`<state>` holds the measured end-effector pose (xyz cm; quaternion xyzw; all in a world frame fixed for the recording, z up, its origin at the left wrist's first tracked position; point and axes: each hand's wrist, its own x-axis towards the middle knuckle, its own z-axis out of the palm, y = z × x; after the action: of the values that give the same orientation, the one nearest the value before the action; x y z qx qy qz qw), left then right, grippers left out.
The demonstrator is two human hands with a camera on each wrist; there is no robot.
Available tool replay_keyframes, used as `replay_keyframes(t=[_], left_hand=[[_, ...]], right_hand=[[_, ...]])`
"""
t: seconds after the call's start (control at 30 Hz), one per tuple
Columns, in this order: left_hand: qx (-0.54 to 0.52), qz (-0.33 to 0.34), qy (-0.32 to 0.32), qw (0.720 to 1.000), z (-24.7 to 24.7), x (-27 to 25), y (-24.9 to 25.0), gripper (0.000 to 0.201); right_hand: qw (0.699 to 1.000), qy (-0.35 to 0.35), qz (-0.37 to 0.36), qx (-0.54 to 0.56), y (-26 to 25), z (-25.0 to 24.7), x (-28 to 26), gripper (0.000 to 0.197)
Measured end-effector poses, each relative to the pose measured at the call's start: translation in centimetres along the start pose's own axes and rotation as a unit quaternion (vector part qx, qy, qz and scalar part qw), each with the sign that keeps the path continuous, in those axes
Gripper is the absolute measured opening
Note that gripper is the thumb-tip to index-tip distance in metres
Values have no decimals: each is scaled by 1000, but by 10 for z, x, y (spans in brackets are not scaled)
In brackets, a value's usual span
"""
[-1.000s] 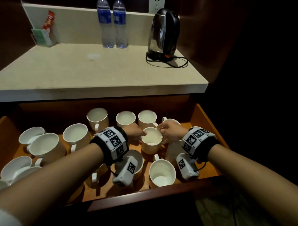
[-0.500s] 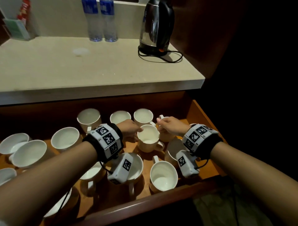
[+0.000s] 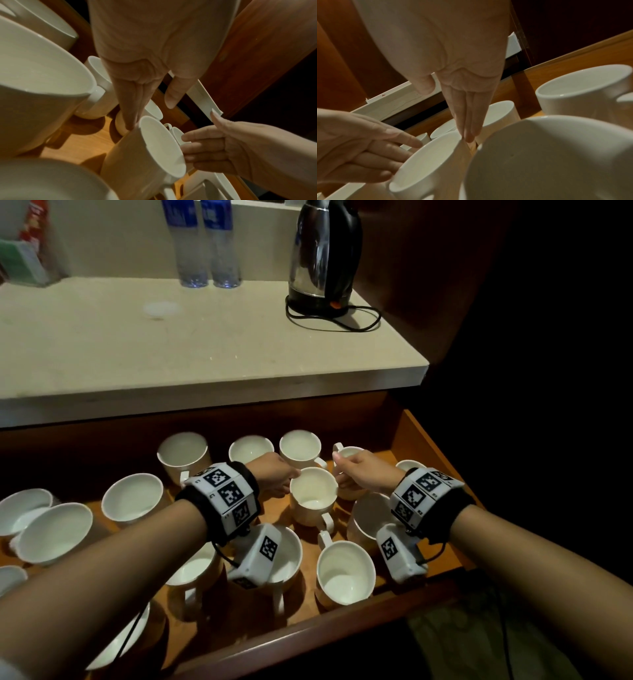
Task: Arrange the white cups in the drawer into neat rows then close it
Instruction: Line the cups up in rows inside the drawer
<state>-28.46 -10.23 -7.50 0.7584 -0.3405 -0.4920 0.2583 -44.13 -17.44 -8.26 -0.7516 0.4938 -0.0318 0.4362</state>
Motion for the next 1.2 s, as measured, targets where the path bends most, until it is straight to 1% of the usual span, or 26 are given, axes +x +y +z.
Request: replay_keyframes(t=[0.17, 0.27, 0.3, 0.43, 0.47, 0.57, 0.67, 0.83, 0.93, 1.0, 1.1, 1.2], left_hand=[[-5, 19, -11, 1000, 1, 4, -3, 33], [-4, 25, -17, 1000, 1, 5, -3, 30], [-5, 25, -17, 1000, 0, 6, -4, 28], [-17, 31, 16, 999, -7, 10, -5, 15], [-24, 31, 18, 999, -9, 13, -5, 18], [-54, 23, 6, 998, -11, 19, -4, 25], [-59, 12, -2, 998, -12, 25, -3, 25], [-75, 14, -14, 997, -12, 37, -5, 29], [-84, 18, -22, 996, -15, 40, -6, 23], [-87, 30, -23, 995, -17, 41, -5, 23], [-76, 36, -31, 996, -19, 43, -4, 34], [-79, 36, -31, 996, -20, 44, -5, 37]], right_hand=[[1000, 9, 16, 3, 8, -3, 0, 57], [1000, -1, 10, 7, 9, -4, -2, 56], [1000, 5, 4, 2, 8, -5, -2, 55], [995, 80, -34, -39, 0, -11, 6, 52], [995, 83, -38, -44, -2, -12, 10, 51], [995, 67, -46, -64, -11, -10, 17, 49], [994, 53, -49, -84, -20, -5, 27, 49], [996, 18, -31, -85, -28, 1, 38, 53], [997, 8, -24, -76, -28, 5, 45, 57], [997, 13, -22, -75, -27, 6, 49, 59], [997, 30, -16, -74, -25, 4, 52, 61], [996, 45, -14, -82, -24, 1, 52, 58]])
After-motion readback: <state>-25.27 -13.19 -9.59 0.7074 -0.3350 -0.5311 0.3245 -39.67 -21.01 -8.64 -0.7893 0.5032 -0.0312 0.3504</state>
